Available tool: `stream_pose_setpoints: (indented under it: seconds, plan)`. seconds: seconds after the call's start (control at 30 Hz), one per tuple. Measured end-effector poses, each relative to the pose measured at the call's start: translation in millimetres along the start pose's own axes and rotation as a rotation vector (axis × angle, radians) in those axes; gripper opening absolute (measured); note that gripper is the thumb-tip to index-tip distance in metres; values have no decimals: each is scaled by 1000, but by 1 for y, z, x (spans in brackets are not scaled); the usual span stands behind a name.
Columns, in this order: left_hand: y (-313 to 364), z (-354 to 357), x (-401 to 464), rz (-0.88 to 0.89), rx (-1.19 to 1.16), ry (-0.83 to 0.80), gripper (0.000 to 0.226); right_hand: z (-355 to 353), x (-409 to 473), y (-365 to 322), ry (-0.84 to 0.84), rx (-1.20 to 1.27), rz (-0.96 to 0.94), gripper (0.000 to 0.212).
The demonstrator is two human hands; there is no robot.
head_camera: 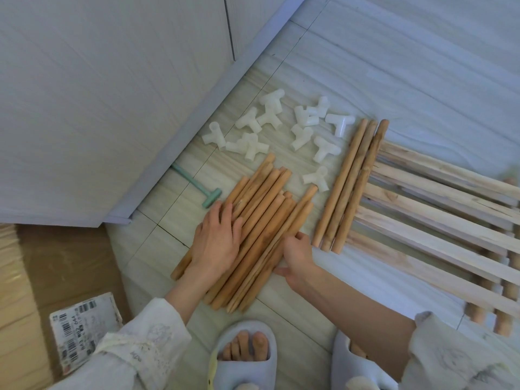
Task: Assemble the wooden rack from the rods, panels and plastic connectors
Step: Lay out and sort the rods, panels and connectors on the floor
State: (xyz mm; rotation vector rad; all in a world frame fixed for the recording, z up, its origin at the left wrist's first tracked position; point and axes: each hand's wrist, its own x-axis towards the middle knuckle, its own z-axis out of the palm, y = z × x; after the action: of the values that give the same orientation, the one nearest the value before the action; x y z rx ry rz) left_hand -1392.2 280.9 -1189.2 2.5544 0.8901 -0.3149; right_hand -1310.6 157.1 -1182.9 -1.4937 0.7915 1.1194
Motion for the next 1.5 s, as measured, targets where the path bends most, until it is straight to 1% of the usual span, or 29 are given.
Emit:
stream_pose_setpoints:
  seconds: [0.07, 0.1, 0.13, 0.23, 0.33, 0.4, 0.47, 0.5, 0.6, 0.67, 0.83, 0.97, 1.03, 1.1, 1.2, 1.33, 1.37, 1.43, 1.5]
  plan:
    - [-4, -5, 6, 4, -31, 177, 39, -3, 4, -2, 27, -42, -13, 31]
    - [-8, -9, 11, -32, -59, 219, 33, -4, 5, -3, 39, -57, -21, 33]
    - [-10, -14, 18, -103, -96, 228, 32, -5, 6, -3, 47, -69, -31, 33]
    - [-18, -22, 40, -319, -226, 149, 33, -8, 3, -5, 39, -90, -47, 36]
    - [-23, -22, 55, -395, -271, 41, 30, -9, 2, -4, 21, -113, -30, 37]
    - [-21, -24, 58, -412, -237, 3, 25, -10, 5, -3, 20, -143, -24, 38]
    - [-16, -25, 54, -390, -166, -19, 25, -11, 6, -3, 14, -154, -19, 38]
    - [-14, -27, 49, -373, -153, -4, 26, -11, 7, -3, 10, -154, -18, 37]
    - [-7, -36, 25, -307, -216, 87, 23, -13, 5, -4, 2, -153, -17, 36]
    - [1, -41, 11, -220, -275, 121, 22, -12, 3, -5, 5, -157, -17, 36]
    - [43, -47, 7, 91, -346, 138, 23, -14, -5, -12, -19, -162, -15, 32]
    - [70, -50, 22, 198, -340, 180, 24, -21, -5, -13, -56, -192, 0, 31]
    - [81, -48, 34, 249, -333, 163, 20, -23, -3, -13, -65, -189, 0, 29]
    - [89, -43, 49, 266, -321, 112, 18, -24, -3, -14, -89, -181, -1, 22]
    - [95, -36, 67, 239, -307, 42, 20, -26, -2, -17, -115, -172, -7, 20]
    - [94, -32, 77, 217, -280, -28, 35, -28, -1, -20, -149, -135, 11, 22]
    - [90, -31, 75, 209, -266, -20, 38, -27, 0, -20, -162, -126, 15, 25]
    - [74, -26, 63, 155, -226, 58, 43, -26, -1, -20, -184, -114, 29, 28]
    - [51, -17, 45, 42, -150, 111, 51, -23, -2, -18, -207, -85, 53, 31]
